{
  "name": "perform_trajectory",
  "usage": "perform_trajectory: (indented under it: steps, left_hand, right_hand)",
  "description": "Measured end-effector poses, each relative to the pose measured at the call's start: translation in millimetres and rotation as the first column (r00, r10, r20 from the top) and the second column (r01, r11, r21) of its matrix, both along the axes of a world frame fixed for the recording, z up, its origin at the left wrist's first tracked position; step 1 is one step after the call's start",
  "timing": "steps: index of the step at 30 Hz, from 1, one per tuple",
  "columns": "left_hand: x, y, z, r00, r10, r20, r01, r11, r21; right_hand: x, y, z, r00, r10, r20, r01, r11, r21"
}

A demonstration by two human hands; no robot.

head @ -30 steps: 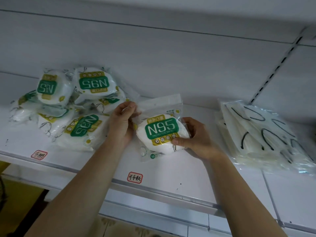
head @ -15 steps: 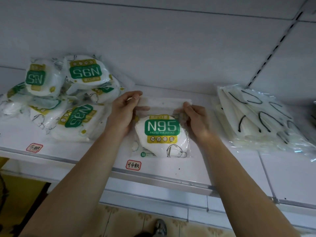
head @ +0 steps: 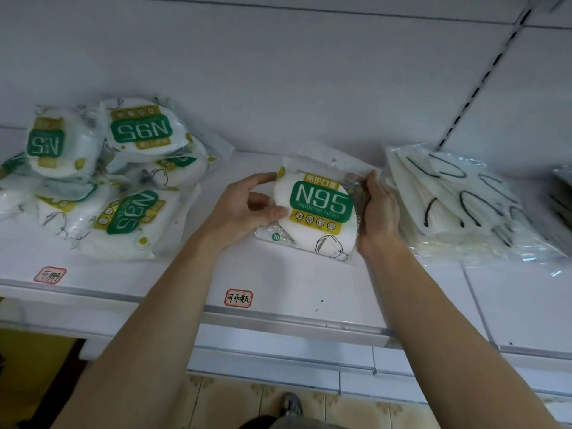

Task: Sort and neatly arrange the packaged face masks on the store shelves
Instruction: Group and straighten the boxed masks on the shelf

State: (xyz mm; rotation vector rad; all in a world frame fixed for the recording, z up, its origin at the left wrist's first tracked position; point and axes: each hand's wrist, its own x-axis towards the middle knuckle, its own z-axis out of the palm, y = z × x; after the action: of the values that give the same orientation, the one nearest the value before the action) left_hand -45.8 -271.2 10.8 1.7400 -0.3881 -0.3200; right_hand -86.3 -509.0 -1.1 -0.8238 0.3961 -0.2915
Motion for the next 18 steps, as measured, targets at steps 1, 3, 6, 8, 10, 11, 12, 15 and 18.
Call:
perform_trajectory:
  steps: [1, 3, 6, 8, 10, 11, 12, 15, 18]
  left_hand:
    - [0, 1, 0, 1.0, -0.024, -0.02, 0.024, 1.0, -0.008]
    - [0, 2, 1, 0.997, -0.074, -0.038, 0.073, 0.997, -0.032]
    - [3, 3, 0, 0.994, -0.095, -0.051, 0.091, 0.994, -0.062]
    - [5, 5, -1, 0.999, -0.031, -0.042, 0.027, 0.995, -0.091]
    - [7, 8, -3, 0.997, 0.033, -0.063, -0.044, 0.984, -0.173]
    - [9, 9, -3, 0.996, 0.052, -0.072, -0.066, 0.976, -0.208]
    - [9, 10, -4, 0.995, 0.066, -0.08, -0.083, 0.969, -0.232]
    - [10, 10, -3, 0.992, 0.095, -0.083, -0.113, 0.961, -0.251]
    - [10, 10, -7, 0.985, 0.162, -0.053, -0.17, 0.957, -0.236]
  right_hand:
    - [0, -1, -1, 1.0, 0.013, -0.013, -0.013, 1.0, 0.014]
    - [1, -3, -4, 0.998, 0.049, -0.047, -0.046, 0.997, 0.062]
    - [9, -10, 2, 0.99, 0.097, -0.098, -0.088, 0.992, 0.092]
    - [14, -18, 19, 0.985, 0.144, -0.094, -0.148, 0.989, -0.03]
    - [11, -17, 38, 0.946, 0.318, -0.062, -0.324, 0.925, -0.2]
    - [6, -14, 42, 0.912, 0.404, -0.066, -0.406, 0.872, -0.275]
    - [1, -11, 43, 0.878, 0.472, -0.076, -0.47, 0.823, -0.317]
    - [-11, -8, 31, 0.832, 0.548, -0.086, -0.543, 0.774, -0.327]
    - [6, -13, 27, 0.894, 0.446, -0.032, -0.424, 0.821, -0.382]
